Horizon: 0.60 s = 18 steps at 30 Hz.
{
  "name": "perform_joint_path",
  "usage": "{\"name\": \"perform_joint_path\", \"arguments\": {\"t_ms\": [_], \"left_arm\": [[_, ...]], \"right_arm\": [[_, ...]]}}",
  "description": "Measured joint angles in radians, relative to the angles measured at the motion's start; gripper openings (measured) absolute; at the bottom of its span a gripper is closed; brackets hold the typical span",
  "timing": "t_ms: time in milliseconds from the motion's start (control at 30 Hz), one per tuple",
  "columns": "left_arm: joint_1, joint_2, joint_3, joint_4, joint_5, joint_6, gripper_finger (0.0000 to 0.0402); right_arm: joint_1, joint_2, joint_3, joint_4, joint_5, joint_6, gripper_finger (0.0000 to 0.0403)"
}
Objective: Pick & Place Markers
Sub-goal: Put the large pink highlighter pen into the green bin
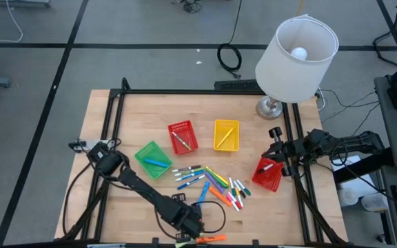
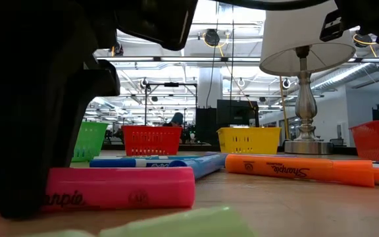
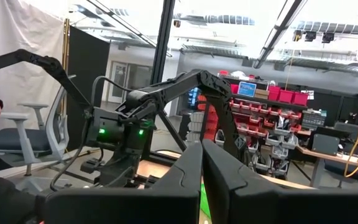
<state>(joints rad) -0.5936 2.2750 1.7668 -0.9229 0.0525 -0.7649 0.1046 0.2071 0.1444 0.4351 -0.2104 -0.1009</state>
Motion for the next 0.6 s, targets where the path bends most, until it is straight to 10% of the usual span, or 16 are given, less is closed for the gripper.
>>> {"name": "perform_joint_path", "arguments": {"t_ms": [600], "left_arm": [[-0.026,-0.188,0.063,-0.321,-0.113,0.071,0.0052]], "right_arm": [[0.000,0.000,0.000,-0.007,0.000,-0.012,0.0000]]}}
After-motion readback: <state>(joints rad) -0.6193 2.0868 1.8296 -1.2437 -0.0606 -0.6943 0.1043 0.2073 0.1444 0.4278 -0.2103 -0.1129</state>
